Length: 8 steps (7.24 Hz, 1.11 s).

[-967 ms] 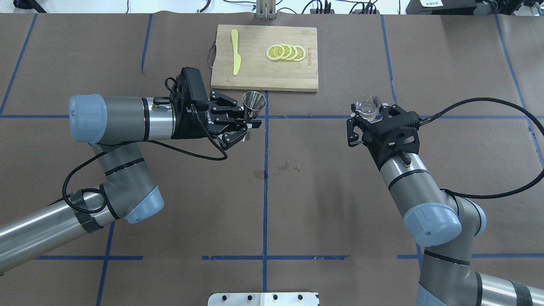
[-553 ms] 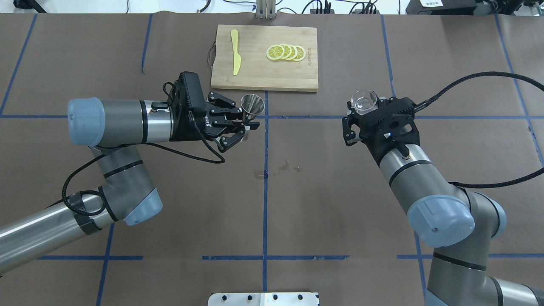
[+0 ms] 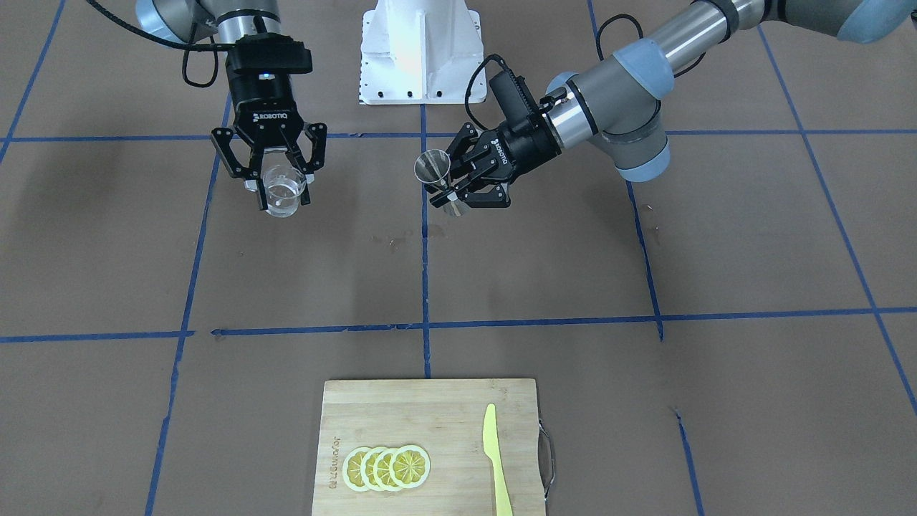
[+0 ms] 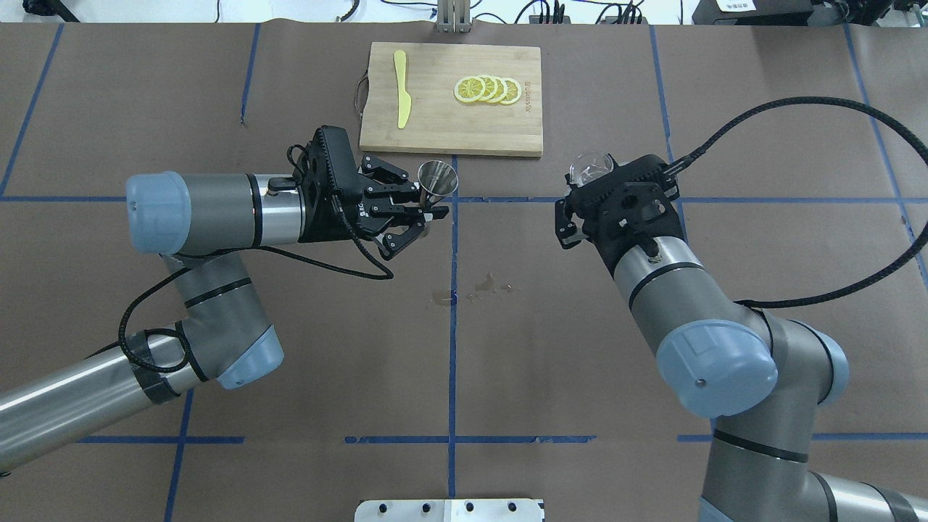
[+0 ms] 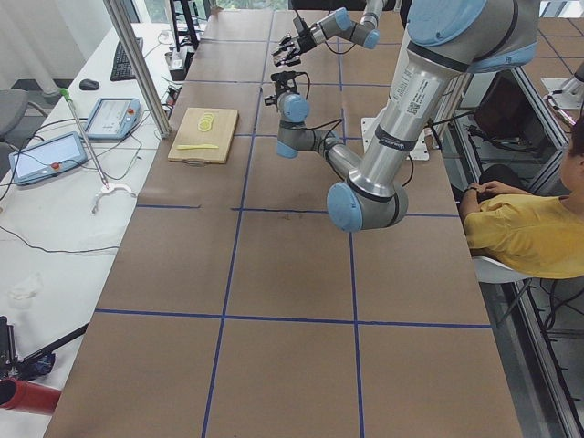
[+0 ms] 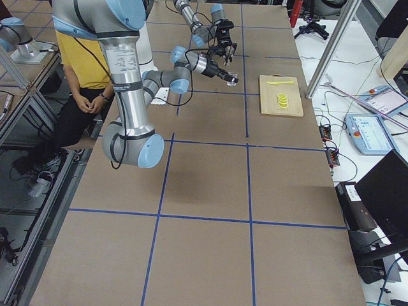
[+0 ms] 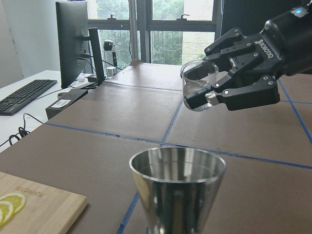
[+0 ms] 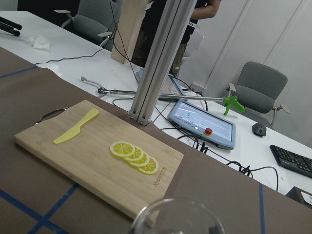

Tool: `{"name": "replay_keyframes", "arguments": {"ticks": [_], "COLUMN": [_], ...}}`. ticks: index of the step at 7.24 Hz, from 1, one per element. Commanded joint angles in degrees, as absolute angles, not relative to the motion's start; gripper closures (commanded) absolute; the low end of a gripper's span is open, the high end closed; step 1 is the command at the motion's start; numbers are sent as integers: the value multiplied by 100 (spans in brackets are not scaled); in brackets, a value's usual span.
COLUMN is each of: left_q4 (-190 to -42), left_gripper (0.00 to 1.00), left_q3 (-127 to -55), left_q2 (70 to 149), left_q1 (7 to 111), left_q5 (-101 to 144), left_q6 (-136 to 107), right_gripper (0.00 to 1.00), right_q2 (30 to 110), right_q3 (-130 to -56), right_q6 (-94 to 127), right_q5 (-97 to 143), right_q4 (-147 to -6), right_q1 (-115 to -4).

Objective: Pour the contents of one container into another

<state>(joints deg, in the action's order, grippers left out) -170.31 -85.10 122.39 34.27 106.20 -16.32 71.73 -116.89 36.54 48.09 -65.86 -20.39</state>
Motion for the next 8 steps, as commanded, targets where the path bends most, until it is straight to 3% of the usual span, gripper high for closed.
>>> {"name": "replay_keyframes", "arguments": {"ticks": [1, 8], "left_q4": [-17016, -17007], "left_gripper": [100, 100], "left_q3": [-8490, -8446], "left_q2": [12252, 12261], "left_q1": [3401, 3375], "left_q5": [10556, 10424], "left_q6": [-1635, -1661], "right_gripper": [100, 100], "right_q2": [6610, 6082], "right_q3": [-11681, -11646], "right_q6": [3656, 3026], "right_q5": [4808, 4747], "right_q4": [-7215, -7752], "right_q1": [-2030, -1872]}}
